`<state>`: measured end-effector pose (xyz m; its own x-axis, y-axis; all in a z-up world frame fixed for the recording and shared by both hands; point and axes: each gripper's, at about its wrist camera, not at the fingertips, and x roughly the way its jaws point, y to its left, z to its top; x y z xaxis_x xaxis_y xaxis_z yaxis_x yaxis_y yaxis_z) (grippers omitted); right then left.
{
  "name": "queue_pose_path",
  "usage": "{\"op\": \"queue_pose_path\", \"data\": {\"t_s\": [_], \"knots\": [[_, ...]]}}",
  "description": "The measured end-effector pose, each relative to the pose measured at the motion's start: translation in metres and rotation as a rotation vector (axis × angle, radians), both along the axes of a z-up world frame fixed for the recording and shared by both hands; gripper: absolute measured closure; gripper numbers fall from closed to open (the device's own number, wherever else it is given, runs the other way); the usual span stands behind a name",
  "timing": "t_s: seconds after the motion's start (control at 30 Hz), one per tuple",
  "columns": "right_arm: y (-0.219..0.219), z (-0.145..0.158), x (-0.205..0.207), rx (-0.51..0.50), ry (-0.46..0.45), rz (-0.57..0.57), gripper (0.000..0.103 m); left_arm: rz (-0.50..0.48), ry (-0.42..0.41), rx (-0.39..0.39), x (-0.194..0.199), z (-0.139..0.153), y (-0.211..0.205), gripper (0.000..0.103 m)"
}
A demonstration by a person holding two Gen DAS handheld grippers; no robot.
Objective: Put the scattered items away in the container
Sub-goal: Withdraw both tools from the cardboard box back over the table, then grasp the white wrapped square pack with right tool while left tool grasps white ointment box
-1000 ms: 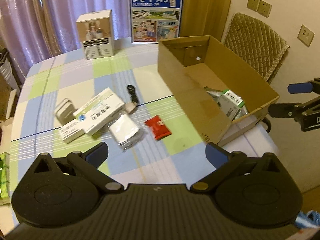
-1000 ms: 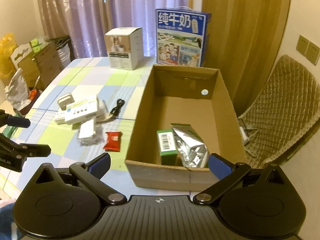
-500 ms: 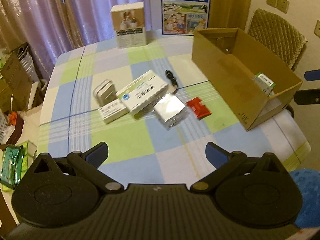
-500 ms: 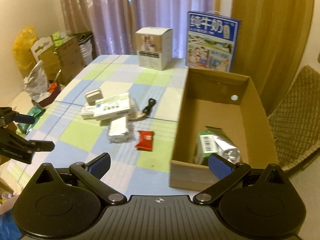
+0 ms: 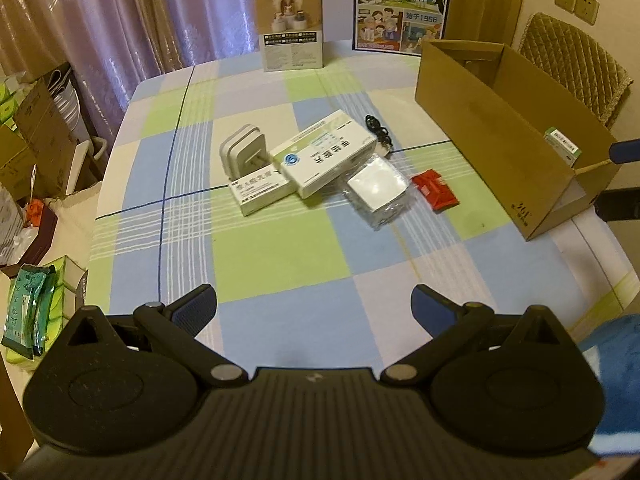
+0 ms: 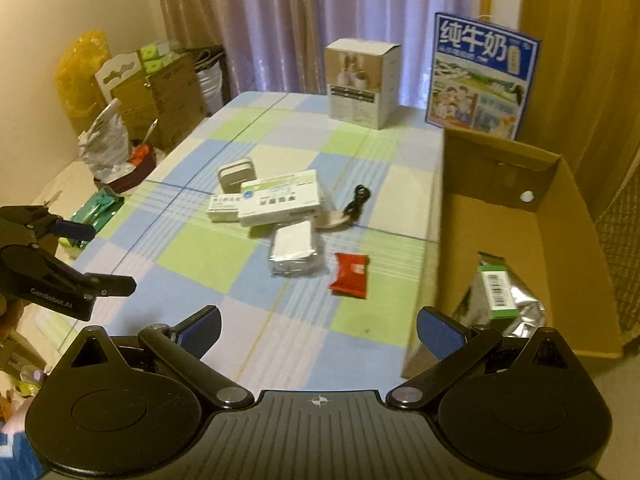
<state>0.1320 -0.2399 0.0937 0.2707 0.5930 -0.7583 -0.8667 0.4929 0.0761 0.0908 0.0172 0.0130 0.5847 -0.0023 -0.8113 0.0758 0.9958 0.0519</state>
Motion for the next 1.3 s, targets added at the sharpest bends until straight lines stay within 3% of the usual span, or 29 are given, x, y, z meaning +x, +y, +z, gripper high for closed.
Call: {"op": "queue_pose_path", "data": {"t_s": [0.7, 1.3], "knots": [[0.075, -0.042, 0.003, -0.028, 0.035, 0.079, 0.002, -0.068, -0.002, 0.006, 0.039, -0.032, 0.043, 0.001], [0.145, -0.098, 0.046, -0.066, 0.058, 0.076, 0.002, -0.25, 0.001, 0.071, 0.114, -0.088, 0.07, 0.002]]}}
